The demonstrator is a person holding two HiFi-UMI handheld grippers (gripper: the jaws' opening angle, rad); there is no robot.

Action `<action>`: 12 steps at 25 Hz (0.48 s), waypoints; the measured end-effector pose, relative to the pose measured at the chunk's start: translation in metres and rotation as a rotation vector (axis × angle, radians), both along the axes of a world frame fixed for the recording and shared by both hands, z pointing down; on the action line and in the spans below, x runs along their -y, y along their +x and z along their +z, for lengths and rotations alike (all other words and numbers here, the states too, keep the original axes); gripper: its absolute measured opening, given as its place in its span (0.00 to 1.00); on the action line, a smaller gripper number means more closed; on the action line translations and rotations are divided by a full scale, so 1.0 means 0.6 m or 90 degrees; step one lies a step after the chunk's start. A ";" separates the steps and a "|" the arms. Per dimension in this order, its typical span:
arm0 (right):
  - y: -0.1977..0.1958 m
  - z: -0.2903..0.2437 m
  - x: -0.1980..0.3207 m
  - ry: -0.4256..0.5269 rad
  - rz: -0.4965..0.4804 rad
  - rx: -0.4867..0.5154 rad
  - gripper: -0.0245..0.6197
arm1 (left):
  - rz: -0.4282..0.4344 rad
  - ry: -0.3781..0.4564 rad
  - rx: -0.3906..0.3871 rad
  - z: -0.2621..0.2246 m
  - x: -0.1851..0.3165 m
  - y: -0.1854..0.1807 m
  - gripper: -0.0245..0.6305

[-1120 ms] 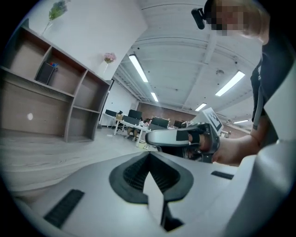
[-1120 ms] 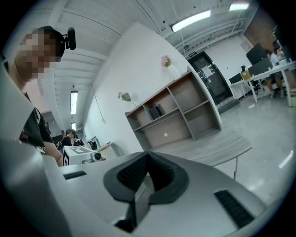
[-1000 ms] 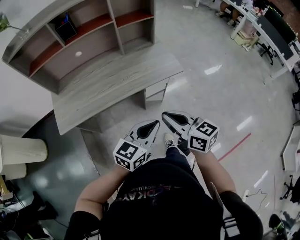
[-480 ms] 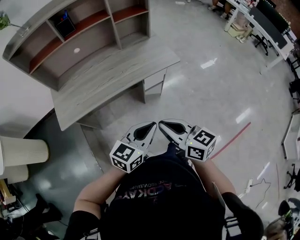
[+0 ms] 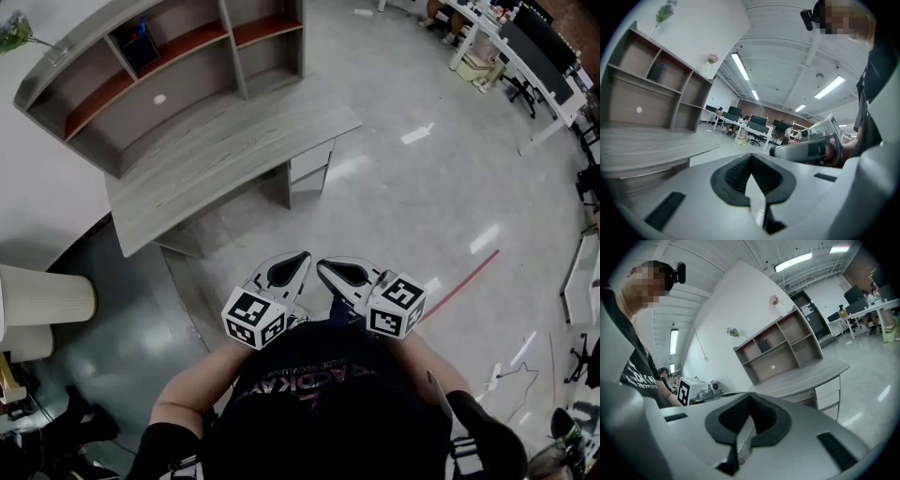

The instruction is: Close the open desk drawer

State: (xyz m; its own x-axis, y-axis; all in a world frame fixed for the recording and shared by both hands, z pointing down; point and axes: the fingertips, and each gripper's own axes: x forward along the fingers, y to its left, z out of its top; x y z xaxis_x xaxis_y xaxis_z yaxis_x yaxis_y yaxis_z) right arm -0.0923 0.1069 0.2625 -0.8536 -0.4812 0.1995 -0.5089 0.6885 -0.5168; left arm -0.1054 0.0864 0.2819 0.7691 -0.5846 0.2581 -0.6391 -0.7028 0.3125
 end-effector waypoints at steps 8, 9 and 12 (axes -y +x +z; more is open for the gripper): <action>-0.008 0.014 -0.010 -0.015 -0.022 0.001 0.06 | -0.026 -0.016 -0.003 0.015 -0.009 -0.009 0.05; -0.010 0.015 -0.011 -0.016 -0.026 0.001 0.06 | -0.027 -0.016 -0.002 0.015 -0.010 -0.010 0.05; -0.013 0.015 -0.013 -0.016 -0.033 0.004 0.06 | -0.027 -0.016 -0.001 0.015 -0.011 -0.011 0.05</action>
